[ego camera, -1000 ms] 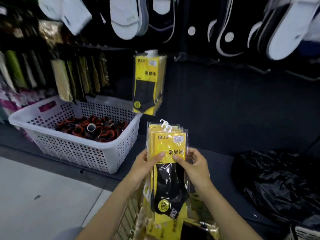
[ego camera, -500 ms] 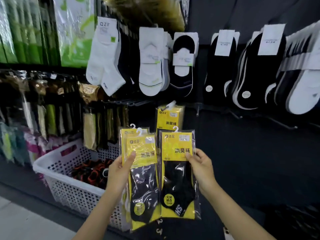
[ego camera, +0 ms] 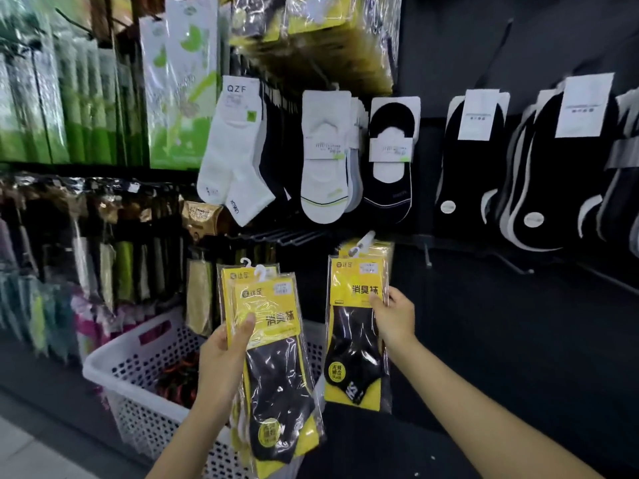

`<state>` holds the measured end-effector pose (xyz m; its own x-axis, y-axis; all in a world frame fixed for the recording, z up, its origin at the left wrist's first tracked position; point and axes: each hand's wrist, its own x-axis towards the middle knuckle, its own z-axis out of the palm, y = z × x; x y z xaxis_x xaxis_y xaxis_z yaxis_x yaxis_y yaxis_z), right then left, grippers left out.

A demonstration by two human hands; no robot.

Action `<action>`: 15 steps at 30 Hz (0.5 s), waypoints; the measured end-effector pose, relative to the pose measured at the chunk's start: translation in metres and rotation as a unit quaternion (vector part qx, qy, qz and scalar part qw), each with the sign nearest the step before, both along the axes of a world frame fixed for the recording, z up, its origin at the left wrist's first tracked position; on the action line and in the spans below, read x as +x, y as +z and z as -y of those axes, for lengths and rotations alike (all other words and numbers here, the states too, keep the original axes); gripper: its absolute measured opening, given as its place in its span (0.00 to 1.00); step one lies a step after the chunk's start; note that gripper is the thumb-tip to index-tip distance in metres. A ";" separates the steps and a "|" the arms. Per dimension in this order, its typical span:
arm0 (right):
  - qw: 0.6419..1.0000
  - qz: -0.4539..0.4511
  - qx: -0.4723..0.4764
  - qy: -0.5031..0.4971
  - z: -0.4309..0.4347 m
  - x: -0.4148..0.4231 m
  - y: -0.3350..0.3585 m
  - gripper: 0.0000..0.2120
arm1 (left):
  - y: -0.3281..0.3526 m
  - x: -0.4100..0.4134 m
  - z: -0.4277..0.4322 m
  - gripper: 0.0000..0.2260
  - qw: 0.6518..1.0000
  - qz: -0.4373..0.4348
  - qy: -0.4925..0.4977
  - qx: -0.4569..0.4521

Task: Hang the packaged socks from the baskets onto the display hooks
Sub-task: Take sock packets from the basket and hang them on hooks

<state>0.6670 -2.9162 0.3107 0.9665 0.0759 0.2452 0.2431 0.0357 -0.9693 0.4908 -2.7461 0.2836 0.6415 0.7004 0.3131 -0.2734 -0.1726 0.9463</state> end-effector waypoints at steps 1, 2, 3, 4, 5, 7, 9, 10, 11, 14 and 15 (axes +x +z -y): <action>1.000 -0.016 0.013 -0.011 -0.002 0.007 0.000 0.08 | -0.001 0.001 -0.001 0.09 1.000 0.002 0.002 -0.002; 0.999 -0.037 0.031 -0.025 -0.004 0.013 -0.001 0.07 | -0.002 0.003 -0.001 0.08 1.000 0.003 0.002 -0.005; 0.996 -0.064 0.047 -0.040 -0.005 0.019 -0.002 0.07 | -0.004 0.004 -0.002 0.08 1.000 0.005 -0.001 -0.010; 0.993 -0.091 0.059 -0.056 -0.005 0.024 -0.003 0.08 | -0.005 0.006 -0.001 0.09 1.000 0.006 -0.005 -0.013; 0.989 -0.116 0.067 -0.067 -0.005 0.028 -0.005 0.10 | -0.007 0.007 0.000 0.09 1.000 0.006 -0.008 -0.017; 0.983 -0.146 0.075 -0.080 -0.002 0.035 -0.013 0.09 | -0.010 0.011 0.003 0.10 1.000 0.004 -0.014 -0.024; 0.979 -0.152 0.079 -0.107 0.003 0.034 -0.021 0.07 | -0.013 0.013 0.007 0.10 0.999 0.003 -0.023 -0.026; 0.979 -0.147 0.075 -0.120 0.007 0.030 -0.026 0.07 | -0.015 0.014 0.008 0.11 0.999 0.002 -0.028 -0.028; 0.981 -0.137 0.069 -0.120 0.010 0.024 -0.030 0.08 | -0.016 0.015 0.011 0.12 0.999 0.001 -0.034 -0.032; 0.996 -0.080 0.038 -0.008 0.015 -0.005 -0.032 0.06 | -0.018 0.017 0.020 0.10 0.998 0.002 -0.055 -0.040; 0.996 -0.063 0.025 0.051 0.015 -0.018 -0.029 0.06 | -0.018 0.017 0.025 0.08 0.997 0.003 -0.063 -0.040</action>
